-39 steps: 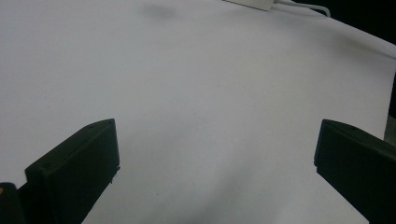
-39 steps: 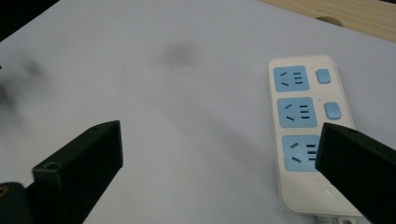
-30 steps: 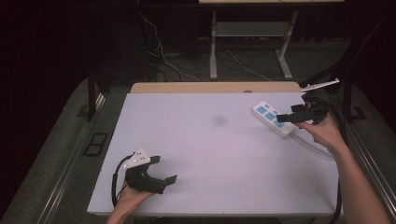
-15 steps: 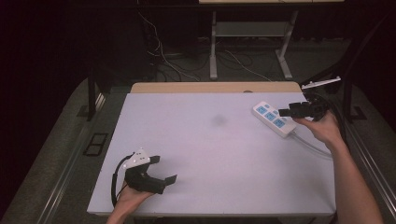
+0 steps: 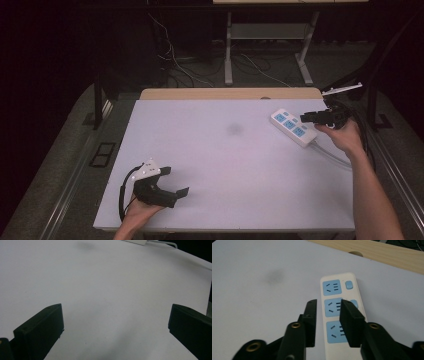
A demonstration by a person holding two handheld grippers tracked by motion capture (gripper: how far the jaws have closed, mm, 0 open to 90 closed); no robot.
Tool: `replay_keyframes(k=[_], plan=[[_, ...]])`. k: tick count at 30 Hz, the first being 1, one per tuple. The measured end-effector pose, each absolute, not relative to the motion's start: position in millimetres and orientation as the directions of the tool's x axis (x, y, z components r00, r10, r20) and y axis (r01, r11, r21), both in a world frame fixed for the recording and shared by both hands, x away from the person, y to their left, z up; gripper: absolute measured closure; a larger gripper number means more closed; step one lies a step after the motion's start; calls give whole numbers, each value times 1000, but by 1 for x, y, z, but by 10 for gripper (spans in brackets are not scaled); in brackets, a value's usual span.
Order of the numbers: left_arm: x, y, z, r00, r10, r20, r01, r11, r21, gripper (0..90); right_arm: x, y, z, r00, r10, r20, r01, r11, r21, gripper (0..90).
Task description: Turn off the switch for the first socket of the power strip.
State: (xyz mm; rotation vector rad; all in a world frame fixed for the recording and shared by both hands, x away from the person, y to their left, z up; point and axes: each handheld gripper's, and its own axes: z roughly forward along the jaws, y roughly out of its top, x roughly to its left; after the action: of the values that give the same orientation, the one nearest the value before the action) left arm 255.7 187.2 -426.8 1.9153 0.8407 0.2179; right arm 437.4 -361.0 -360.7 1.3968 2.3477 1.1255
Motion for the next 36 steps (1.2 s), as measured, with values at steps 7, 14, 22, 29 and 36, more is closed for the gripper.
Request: replay_keyframes(k=[7,14,22,29,36], plan=[[256,188,-427,743,639,-202,460,-268,847,0,444,-362,-369,-525,824,215,686,259,680,872],[256,188,-427,743,639,-200,460,-270,846,0,451,-365,-378,-495,841,218,702,240,671,897],[257,188,-428,744,639,-198,461,-276,843,0,457,-371,-386,-469,854,225,715,218,664,897],[257,188,-428,744,639,-197,462,-279,842,0,461,-373,-394,-448,862,237,732,201,651,897],[257,189,-429,744,639,-197,463,-281,841,0,464,-374,-402,-429,872,234,748,198,633,898]])
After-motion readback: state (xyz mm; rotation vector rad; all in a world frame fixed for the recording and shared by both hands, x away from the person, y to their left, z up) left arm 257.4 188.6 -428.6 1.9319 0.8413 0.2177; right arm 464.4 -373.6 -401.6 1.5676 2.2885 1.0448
